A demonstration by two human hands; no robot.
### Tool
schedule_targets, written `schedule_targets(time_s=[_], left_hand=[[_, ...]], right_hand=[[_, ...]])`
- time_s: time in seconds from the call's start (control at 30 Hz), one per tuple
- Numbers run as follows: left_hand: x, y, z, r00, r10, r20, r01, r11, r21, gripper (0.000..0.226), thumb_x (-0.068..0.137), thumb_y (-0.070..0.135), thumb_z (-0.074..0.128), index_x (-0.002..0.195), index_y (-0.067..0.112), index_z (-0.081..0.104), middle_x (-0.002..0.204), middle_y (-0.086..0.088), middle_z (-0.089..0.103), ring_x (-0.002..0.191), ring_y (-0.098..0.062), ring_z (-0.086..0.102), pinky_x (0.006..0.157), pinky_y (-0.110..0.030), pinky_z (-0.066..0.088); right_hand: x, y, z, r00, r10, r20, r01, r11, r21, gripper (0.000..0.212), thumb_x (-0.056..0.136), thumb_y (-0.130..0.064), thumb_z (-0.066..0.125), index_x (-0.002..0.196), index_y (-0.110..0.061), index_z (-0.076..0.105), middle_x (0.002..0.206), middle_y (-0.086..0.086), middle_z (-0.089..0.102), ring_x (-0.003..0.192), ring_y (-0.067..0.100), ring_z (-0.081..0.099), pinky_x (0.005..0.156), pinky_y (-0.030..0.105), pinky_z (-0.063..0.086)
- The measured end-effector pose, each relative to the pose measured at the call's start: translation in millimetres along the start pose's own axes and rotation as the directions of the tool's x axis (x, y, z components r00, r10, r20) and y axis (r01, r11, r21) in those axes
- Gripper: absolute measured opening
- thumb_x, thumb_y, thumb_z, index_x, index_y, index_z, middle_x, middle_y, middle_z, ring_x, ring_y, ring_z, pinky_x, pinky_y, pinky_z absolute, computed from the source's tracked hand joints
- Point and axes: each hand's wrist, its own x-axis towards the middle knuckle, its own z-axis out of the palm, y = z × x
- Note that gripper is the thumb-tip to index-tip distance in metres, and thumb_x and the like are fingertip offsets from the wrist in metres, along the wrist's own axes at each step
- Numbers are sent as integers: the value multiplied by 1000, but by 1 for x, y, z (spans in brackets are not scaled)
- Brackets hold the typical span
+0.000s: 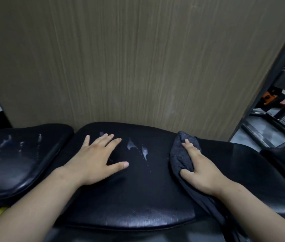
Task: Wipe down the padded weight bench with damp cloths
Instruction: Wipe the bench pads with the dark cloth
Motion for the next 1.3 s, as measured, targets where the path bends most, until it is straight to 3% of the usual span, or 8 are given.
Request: schedule_targets(time_s=[0.13, 0.37, 0.53, 0.7, 0.9, 1.07, 1.3], left_hand=[[-17, -43, 0, 998, -55, 17, 54, 998, 34, 117, 60, 99, 0, 157, 35, 5, 167, 7, 3, 152, -9, -5, 122, -53, -3], [-44, -95, -6, 987, -158, 21, 156, 986, 61, 120, 57, 100, 3, 158, 34, 1, 166, 6, 2, 151, -9, -9, 121, -54, -7], [-58, -125, -5, 979, -202, 35, 200, 978, 55, 132, 48, 106, 2, 158, 32, 0, 167, 8, -2, 150, -8, -14, 120, -56, -9], [-68, -141, -12, 975, -206, 79, 203, 978, 39, 148, 39, 109, 11, 159, 23, -5, 166, 8, -9, 148, -8, -23, 119, -55, -14], [-67, -160, -14, 975, -203, 85, 204, 979, -4, 153, 38, 110, 23, 158, 21, -10, 165, 10, -13, 146, -8, -26, 120, -52, -14], [-64, -161, -13, 974, -219, 65, 221, 974, -41, 146, 45, 109, 21, 157, 22, -13, 164, 9, -16, 146, -5, -23, 121, -48, -13], [-52, -136, -7, 981, -184, 57, 188, 980, -70, 137, 51, 106, 15, 157, 24, -14, 164, 8, -17, 147, -6, -21, 122, -42, -10]], right_hand=[[19, -35, 24, 999, -40, 7, 39, 999, 10, 90, 84, -34, 57, 157, -21, 7, 164, -9, -3, 149, 5, -3, 115, 17, -4], [55, -103, 64, 991, -114, 72, 110, 992, 57, 92, 83, -40, 53, 157, -21, 3, 164, -9, -8, 150, 10, -9, 121, 27, -1], [80, -158, 93, 975, -201, 92, 194, 978, 73, 92, 87, -34, 55, 157, -15, -2, 164, -3, -9, 149, 9, -11, 117, 22, -7], [96, -205, 123, 944, -307, 122, 298, 951, 86, 95, 85, -37, 55, 156, -12, -3, 165, 2, -9, 150, 12, -13, 121, 30, -7], [131, -244, 148, 911, -387, 142, 380, 922, 73, 79, 86, -41, 53, 155, -34, 14, 164, 10, -6, 151, 19, -13, 121, 38, -9], [167, -258, 161, 914, -385, 127, 379, 923, 74, 69, 84, -41, 55, 148, -29, 33, 165, 9, 6, 151, 19, -3, 122, 38, -6], [188, -234, 146, 923, -370, 106, 359, 927, 111, 58, 84, -33, 56, 140, -24, 42, 162, 2, 20, 150, 14, 12, 122, 36, 3]])
